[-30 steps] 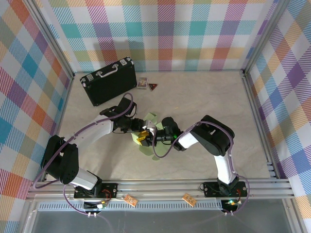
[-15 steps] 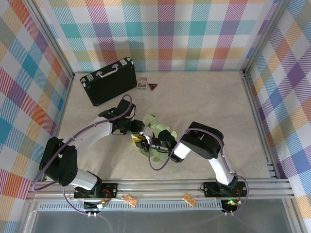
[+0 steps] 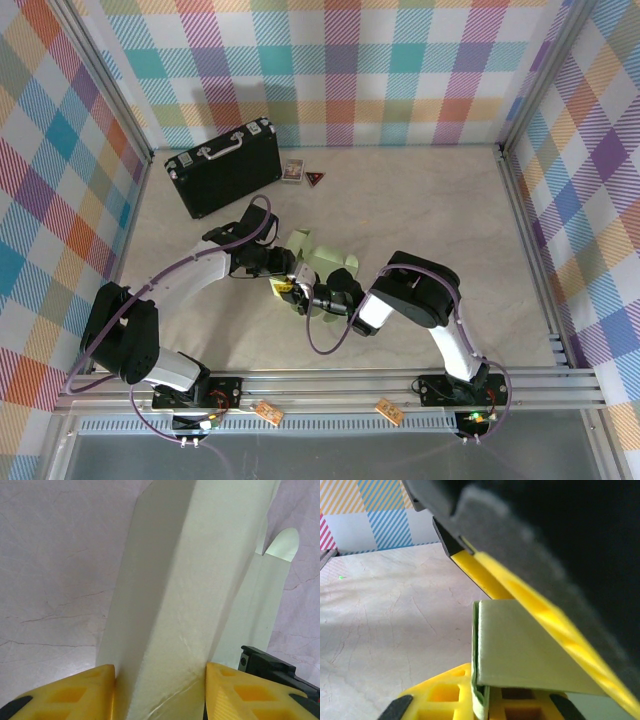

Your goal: Fold the paper box

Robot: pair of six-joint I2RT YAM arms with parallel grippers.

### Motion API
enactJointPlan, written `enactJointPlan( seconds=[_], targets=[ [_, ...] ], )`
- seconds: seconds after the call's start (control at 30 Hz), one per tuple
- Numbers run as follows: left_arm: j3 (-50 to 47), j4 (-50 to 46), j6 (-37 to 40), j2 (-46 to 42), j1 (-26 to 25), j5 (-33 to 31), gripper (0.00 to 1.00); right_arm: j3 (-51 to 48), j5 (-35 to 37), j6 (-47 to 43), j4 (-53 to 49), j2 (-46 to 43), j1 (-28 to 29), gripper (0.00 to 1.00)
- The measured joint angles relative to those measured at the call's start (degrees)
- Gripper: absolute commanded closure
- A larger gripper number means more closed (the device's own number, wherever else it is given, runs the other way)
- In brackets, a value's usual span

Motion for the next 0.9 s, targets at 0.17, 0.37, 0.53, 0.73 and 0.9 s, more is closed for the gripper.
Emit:
enactJointPlan(
  seconds=[0.17,0.37,0.53,0.73,0.9],
  targets=[
    [0.0,0.1,0.0,0.0,-0.1,0.8,0.54,-2.4,0.8,1.4,-0.2,0.0,0.3,0.64],
    [-0.1,0.2,-0.2,0.0,-0.1,1.1,0.54,-3.4,4.4,2.1,-0.3,0.1,1.7,0.91],
    [-0.2,0.2,-0.2,0.0,-0.1,1.1,0.54,-3.0,5.7,1.6,1.2,1.2,1.8,1.00],
    [-0.2,0.2,-0.2,-0.1,-0.1,0.9,0.54,-2.9,5.4,1.0,1.4,1.4,1.7,0.66],
    [-0.2,0.2,-0.2,-0.1,-0.1,1.0,0.54,-2.4,5.2,2.2,1.3,3.0,1.9,0.68]
  ],
)
